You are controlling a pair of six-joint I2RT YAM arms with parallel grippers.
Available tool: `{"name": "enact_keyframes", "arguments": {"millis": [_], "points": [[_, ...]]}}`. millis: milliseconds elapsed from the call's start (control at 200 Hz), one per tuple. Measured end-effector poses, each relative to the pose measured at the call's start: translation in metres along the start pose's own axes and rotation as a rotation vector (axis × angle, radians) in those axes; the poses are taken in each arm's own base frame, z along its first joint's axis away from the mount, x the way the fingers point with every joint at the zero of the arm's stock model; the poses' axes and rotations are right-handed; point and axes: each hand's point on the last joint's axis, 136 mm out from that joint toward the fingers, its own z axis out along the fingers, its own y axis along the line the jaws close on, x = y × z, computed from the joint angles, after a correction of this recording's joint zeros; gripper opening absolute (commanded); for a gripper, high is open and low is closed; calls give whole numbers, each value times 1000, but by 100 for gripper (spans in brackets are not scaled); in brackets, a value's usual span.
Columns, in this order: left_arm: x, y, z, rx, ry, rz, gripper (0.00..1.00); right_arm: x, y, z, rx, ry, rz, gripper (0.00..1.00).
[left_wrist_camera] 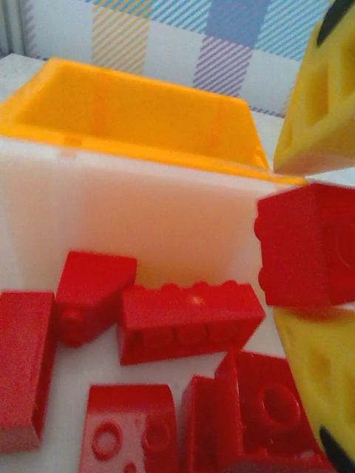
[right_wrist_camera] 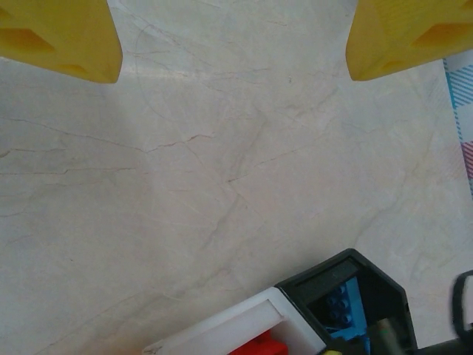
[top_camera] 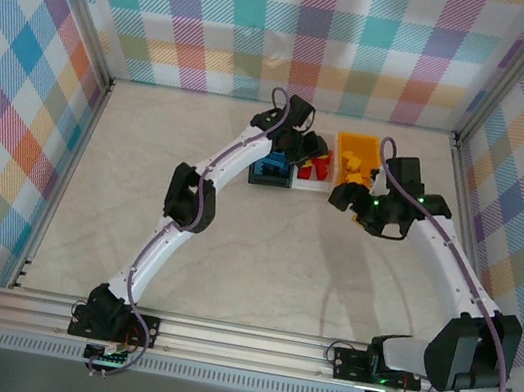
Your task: Sort the legos into containers by color
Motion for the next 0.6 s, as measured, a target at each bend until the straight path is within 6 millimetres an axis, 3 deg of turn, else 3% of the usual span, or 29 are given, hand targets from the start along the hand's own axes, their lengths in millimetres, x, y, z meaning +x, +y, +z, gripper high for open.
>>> {"name": "enact_keyframes", "arguments": {"millis": [130,225,385,495,600], "points": [[-3,-10,-4,30,-9,5,71,2,-6,-2,1,-4,13,82],[-3,-11,-4,34,-9,19,73,-1,-10,-1,3,-13,23,82],[1,-14,-15,17,-2,80,79,-17,-14,-4,4,-71,-15,84],[4,-26,-52,-26,-20,182,87,-39,-19,-8,21,-169,-121,91],[11,-38,-115,-97,-69,315,96,-58,-35,-12,58,-288,-241,97]]}}
